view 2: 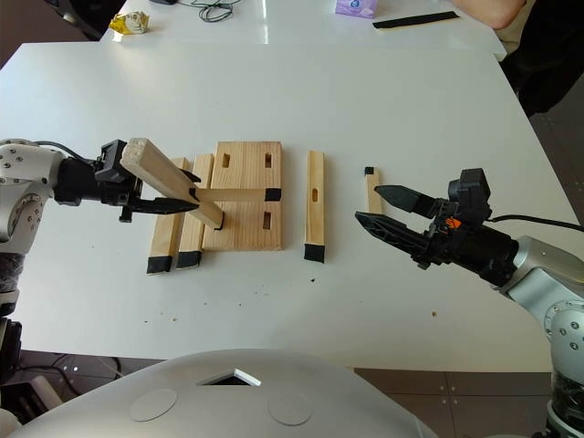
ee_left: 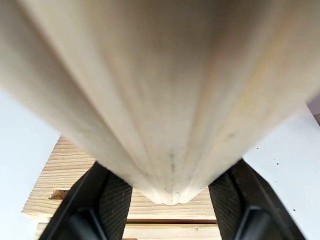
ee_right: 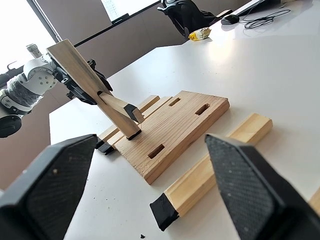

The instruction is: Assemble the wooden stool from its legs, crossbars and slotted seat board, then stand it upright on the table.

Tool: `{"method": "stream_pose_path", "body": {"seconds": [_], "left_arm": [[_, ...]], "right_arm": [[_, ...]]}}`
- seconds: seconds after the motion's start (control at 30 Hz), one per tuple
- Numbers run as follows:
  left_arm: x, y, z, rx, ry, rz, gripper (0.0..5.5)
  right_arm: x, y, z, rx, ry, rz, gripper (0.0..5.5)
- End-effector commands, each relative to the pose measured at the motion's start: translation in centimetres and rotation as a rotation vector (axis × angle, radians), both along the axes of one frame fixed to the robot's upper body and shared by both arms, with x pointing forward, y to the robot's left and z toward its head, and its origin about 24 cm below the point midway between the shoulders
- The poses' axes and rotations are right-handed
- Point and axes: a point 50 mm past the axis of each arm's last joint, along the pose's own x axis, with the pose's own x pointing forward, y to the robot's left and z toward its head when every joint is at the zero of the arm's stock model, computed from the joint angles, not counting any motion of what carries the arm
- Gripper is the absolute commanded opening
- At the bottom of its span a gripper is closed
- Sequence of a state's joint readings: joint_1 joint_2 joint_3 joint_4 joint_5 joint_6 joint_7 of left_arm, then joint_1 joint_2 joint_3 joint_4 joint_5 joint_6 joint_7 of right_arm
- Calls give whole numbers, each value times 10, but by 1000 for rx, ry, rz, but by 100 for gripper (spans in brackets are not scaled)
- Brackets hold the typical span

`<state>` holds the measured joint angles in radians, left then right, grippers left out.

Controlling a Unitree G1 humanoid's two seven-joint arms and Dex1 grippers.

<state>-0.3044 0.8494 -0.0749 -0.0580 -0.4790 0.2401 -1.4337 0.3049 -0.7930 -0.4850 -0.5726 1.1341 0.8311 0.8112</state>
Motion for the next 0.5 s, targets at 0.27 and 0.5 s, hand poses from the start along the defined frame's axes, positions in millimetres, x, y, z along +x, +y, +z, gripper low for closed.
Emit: {"method": "stream_pose_path", "body": {"seconds": [0.27,0.5], "left_arm": [[-16,1,-32,122,110,47,206],[-20,0,-40,163,121,77,206]], "right_arm": [[-1,3,3,-9,1,-2,397],[-2,4,2,-3,0,-13,397]]}}
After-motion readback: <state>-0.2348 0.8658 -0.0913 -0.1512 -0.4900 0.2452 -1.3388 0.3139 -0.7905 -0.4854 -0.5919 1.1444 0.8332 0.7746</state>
